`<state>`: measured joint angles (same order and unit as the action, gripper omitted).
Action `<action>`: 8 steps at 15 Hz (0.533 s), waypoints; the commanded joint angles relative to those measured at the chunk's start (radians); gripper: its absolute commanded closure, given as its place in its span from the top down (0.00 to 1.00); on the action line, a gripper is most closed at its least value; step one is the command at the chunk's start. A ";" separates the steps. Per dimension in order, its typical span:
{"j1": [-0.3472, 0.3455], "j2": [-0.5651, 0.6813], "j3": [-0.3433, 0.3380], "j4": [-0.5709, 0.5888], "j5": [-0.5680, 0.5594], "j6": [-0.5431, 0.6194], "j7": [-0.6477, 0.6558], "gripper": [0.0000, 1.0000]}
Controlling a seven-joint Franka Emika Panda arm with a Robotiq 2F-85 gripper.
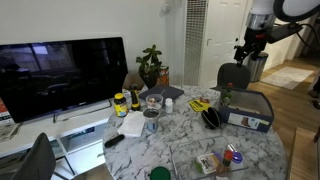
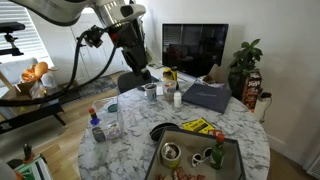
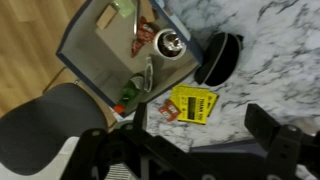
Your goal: Take the sunglasses out of the box and put them into the case
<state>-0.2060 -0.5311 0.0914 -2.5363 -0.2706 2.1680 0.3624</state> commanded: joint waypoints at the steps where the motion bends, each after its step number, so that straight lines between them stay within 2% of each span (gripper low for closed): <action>1: -0.122 0.159 -0.042 0.014 -0.146 0.057 0.095 1.00; 3: -0.136 0.265 -0.109 0.034 -0.145 0.041 0.047 1.00; 5: -0.119 0.363 -0.173 0.054 -0.072 0.030 -0.008 1.00; 6: -0.107 0.254 -0.155 0.010 -0.119 0.034 0.034 1.00; 8: -0.103 0.336 -0.191 0.031 -0.107 0.033 0.015 1.00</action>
<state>-0.3398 -0.1938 -0.0700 -2.5072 -0.3714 2.2067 0.3736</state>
